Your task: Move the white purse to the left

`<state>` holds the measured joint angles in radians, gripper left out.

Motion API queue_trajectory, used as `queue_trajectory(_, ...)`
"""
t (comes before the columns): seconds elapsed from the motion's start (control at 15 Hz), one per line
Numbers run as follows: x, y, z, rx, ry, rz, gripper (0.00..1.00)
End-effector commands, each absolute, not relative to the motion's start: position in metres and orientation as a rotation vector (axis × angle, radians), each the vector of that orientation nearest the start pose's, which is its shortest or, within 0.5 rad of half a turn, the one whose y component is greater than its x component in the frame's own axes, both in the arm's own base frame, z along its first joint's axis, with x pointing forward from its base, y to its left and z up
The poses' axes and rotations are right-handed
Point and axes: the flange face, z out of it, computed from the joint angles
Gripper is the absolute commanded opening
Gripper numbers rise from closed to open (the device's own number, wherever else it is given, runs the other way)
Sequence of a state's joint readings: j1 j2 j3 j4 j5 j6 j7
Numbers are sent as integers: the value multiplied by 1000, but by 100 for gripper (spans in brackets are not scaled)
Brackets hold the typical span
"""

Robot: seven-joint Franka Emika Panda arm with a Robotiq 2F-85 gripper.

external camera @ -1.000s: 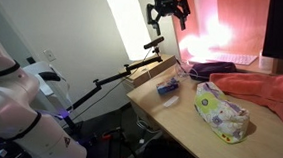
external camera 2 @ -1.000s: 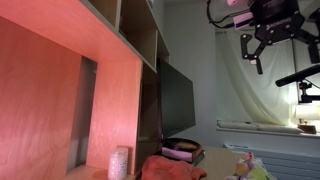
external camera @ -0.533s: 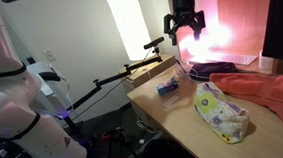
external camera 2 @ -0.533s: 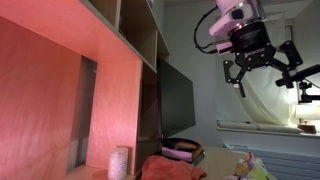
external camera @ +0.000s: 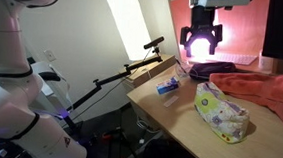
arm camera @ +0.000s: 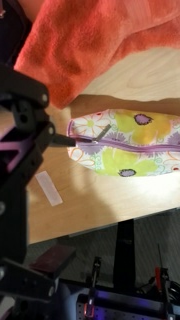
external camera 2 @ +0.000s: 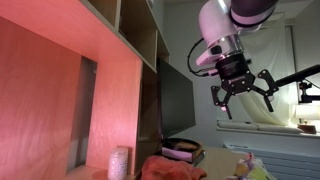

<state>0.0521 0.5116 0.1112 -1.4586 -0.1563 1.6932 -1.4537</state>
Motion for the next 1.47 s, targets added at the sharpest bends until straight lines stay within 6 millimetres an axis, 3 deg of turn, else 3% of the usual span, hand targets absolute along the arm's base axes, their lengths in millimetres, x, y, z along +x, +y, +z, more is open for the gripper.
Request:
queue_trajectory(0.0,678,83,354,2231,2311,-511,100)
queue_trajectory(0.33,685,81,333,2249,2308,-534,100)
queue_trajectory(0.73,660,81,341,2239,2292,-575,100)
queue_trajectory(1.27,612,79,339,2300,2248,-724,100)
queue_trajectory(1.4,609,82,340,2283,2252,-731,100)
